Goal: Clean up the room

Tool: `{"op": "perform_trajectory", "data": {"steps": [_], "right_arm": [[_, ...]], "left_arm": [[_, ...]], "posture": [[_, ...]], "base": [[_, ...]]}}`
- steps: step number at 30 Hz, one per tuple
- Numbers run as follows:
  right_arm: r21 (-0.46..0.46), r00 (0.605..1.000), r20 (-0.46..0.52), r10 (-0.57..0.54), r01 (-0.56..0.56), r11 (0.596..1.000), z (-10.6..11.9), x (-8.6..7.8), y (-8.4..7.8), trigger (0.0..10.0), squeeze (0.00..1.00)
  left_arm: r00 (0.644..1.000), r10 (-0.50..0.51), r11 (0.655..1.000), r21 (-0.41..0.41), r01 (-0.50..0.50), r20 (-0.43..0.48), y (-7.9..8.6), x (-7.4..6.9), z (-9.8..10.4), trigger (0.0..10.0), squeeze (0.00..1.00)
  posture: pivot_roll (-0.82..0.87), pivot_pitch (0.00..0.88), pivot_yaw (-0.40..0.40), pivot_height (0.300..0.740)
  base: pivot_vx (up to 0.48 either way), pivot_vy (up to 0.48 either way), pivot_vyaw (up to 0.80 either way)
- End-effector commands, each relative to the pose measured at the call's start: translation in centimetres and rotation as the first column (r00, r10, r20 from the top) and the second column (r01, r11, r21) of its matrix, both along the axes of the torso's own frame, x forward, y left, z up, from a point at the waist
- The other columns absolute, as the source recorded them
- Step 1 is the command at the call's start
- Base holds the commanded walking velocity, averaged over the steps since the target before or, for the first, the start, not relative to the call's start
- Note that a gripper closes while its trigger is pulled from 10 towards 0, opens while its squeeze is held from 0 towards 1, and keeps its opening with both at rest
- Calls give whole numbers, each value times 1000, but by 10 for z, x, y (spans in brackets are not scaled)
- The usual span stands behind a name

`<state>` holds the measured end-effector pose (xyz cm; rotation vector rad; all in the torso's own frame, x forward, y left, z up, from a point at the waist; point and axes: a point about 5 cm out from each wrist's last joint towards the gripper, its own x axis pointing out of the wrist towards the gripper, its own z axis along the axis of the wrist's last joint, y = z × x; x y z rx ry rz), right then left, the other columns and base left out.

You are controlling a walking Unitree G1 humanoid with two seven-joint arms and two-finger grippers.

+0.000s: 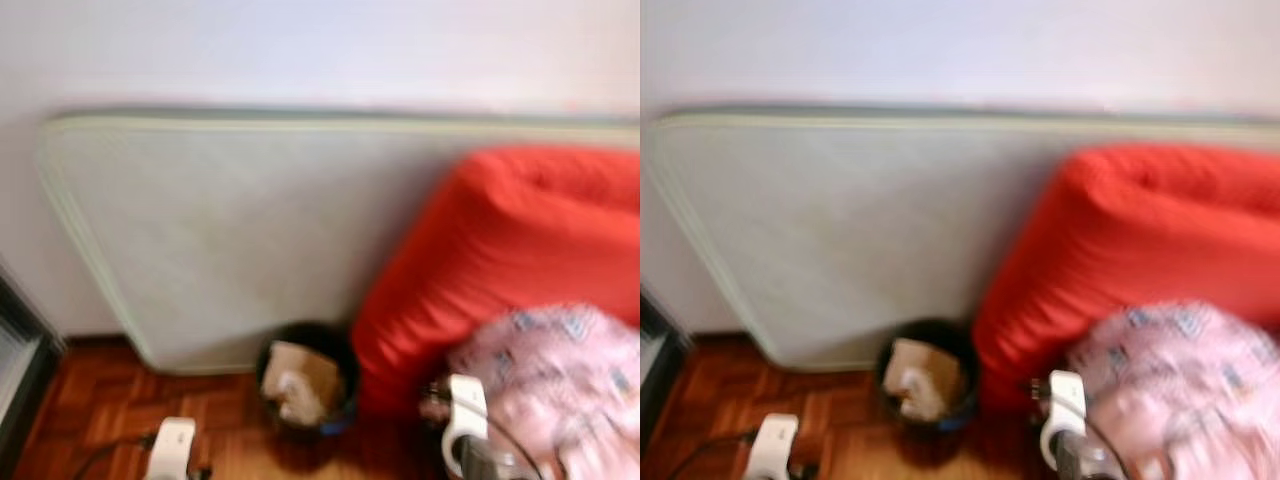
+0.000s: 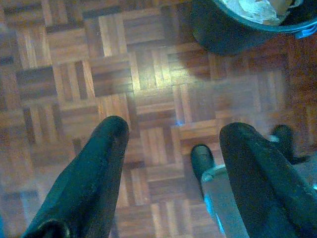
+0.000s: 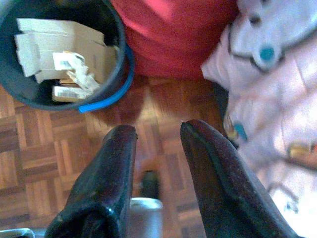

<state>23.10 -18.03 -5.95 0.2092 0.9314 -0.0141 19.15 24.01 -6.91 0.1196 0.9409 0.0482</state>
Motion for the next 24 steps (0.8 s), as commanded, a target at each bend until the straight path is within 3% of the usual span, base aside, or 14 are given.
{"op": "perform_trajectory", "data": {"steps": [1,24], "right_arm": [[-14,1000,-8,-9,9,1000,0,-1,-7,10000,0],[-12,1000,-12,-4,4,1000,-1,-3,-6,10000,0]], "left_arm": [[1000,-11,1000,-10,11,-20,-6,-3,-3,10000,0],[999,-36,999,0,36,-24,-6,-4,-4,10000,0]], "posture": [[-15,0,-45,740],[-16,0,-38,740]], "base": [[0,0,-800],[0,-11,-800]]}}
